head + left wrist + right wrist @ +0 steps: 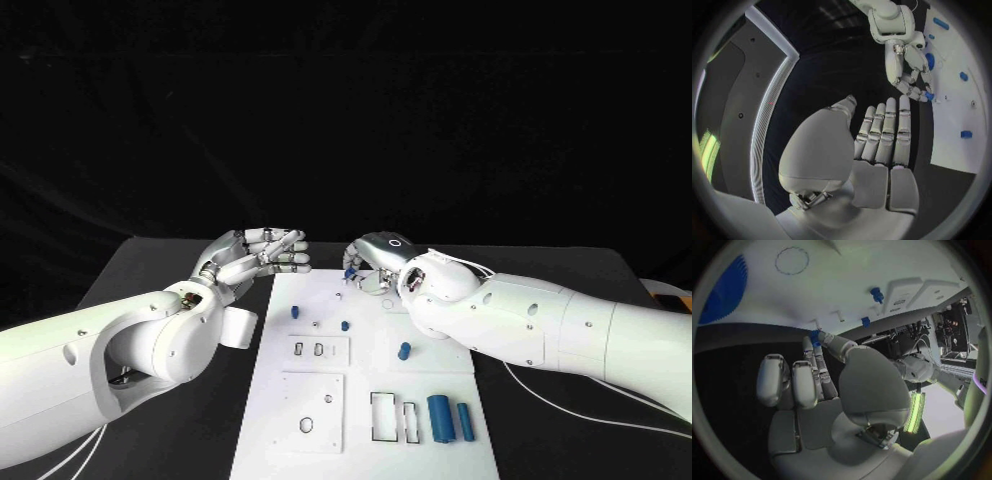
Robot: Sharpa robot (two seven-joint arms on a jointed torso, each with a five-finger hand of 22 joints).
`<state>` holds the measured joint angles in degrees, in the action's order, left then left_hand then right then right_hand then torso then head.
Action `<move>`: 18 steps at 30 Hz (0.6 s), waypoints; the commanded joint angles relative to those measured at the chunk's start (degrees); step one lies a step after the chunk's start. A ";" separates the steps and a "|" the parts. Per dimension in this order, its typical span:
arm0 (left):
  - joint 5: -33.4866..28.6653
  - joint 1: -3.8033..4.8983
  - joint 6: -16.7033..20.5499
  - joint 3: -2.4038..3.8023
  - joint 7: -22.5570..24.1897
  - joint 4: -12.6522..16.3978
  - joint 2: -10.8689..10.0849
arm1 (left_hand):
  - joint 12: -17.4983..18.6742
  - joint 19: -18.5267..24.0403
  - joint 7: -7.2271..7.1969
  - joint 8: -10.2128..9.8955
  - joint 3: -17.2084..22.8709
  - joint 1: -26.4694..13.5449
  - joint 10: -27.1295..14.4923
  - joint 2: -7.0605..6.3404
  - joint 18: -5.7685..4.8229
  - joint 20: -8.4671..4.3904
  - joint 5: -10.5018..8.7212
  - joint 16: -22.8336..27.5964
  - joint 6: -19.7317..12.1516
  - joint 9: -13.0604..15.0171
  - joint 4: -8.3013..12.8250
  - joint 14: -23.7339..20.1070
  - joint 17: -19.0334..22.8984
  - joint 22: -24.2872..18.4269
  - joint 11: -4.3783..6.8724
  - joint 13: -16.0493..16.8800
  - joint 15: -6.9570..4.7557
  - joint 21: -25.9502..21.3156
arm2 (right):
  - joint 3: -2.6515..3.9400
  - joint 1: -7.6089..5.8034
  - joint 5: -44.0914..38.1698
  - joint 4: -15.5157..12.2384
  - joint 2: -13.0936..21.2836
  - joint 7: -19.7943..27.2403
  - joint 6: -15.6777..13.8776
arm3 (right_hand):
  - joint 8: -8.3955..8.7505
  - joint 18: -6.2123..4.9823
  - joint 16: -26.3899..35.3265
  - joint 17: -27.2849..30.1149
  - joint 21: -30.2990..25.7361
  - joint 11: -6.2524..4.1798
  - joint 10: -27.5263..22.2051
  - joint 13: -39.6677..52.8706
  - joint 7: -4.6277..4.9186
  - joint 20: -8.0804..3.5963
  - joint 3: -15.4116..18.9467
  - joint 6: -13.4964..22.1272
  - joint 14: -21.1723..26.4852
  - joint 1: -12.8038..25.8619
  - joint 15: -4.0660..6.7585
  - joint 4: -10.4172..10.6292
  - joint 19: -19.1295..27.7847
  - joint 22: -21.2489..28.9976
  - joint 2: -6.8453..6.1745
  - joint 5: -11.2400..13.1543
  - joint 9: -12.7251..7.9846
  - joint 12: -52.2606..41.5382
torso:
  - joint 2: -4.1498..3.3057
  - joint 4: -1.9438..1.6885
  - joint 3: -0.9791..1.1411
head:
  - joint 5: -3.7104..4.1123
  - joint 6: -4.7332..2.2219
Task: Assemble the parts on the task board
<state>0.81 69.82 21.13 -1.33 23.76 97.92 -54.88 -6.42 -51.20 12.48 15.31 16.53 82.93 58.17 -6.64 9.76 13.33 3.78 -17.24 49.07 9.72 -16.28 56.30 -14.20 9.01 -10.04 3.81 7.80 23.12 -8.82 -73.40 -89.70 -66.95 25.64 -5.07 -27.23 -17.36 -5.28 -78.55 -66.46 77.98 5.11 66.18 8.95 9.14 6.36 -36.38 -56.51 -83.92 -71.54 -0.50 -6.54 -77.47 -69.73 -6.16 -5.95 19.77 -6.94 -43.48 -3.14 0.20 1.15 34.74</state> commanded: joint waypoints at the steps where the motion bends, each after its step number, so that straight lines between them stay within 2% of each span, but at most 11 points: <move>1: 0.15 0.22 -1.08 0.07 0.40 0.22 0.17 | 0.20 -0.30 1.17 -0.35 0.28 -0.48 -0.07 0.05 0.63 0.11 -0.32 0.35 -0.25 -0.05 -0.21 -0.44 -0.08 0.01 -0.41 0.06 -0.04 0.27 | 0.01 0.13 0.86 0.64 -0.55 0.65 0.52 | 0.11 0.92 -0.38 -0.02 0.20 0.22 -0.28 0.01 -0.03 0.25 -0.18 0.44 -1.90 0.62 -0.15 -0.02 -0.25 0.01 -0.23 -0.40 0.05 0.13 | -0.09 -0.03 -0.03 | -0.05 0.12; 9: 0.15 0.52 -1.07 0.07 0.39 0.29 0.16 | 0.26 -0.22 1.18 -0.36 0.31 -0.50 -0.06 0.06 0.62 0.13 -0.32 0.44 -0.25 -0.05 -0.19 -0.56 -0.11 -0.02 -0.42 0.07 -0.02 0.24 | 0.00 0.41 1.07 1.19 -1.22 0.90 1.30 | 0.14 0.92 -0.37 0.07 0.20 0.26 -0.31 0.00 0.02 0.29 -0.18 0.56 -1.88 0.77 -0.19 0.06 -0.23 -0.01 -0.32 -0.39 0.12 0.14 | -0.09 0.08 0.02 | -0.31 0.55; 18: 0.15 0.73 -1.05 0.07 0.39 0.14 0.17 | 0.26 -0.22 1.18 -0.36 0.31 -0.50 -0.06 0.06 0.62 0.13 -0.32 0.44 -0.25 -0.05 -0.19 -0.56 -0.11 -0.02 -0.42 0.07 -0.02 0.24 | -0.02 0.49 1.12 1.19 -1.47 1.11 2.59 | 0.16 0.89 -0.35 0.17 0.13 0.30 -0.34 0.01 0.04 0.33 -0.12 0.67 -1.84 0.98 -0.24 0.14 -0.13 0.08 -0.49 -0.35 0.22 0.15 | -0.12 0.13 0.02 | -0.36 0.69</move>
<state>0.80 70.42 21.10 -1.32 23.75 97.97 -54.85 -6.42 -51.19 12.48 15.31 16.69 82.93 58.17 -6.64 9.76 13.33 3.78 -17.01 49.06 9.72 -16.44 56.30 -14.25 9.00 -10.05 3.80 7.80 23.12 -8.84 -72.95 -88.50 -65.79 24.29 -4.51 -26.19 -17.24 -5.28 -78.77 -66.38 77.98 5.21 66.08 8.91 9.25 6.36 -36.40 -56.23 -83.93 -70.96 -0.51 -6.55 -77.46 -69.71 -6.75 -6.23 19.96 -6.83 -43.60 -3.05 0.20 0.82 35.40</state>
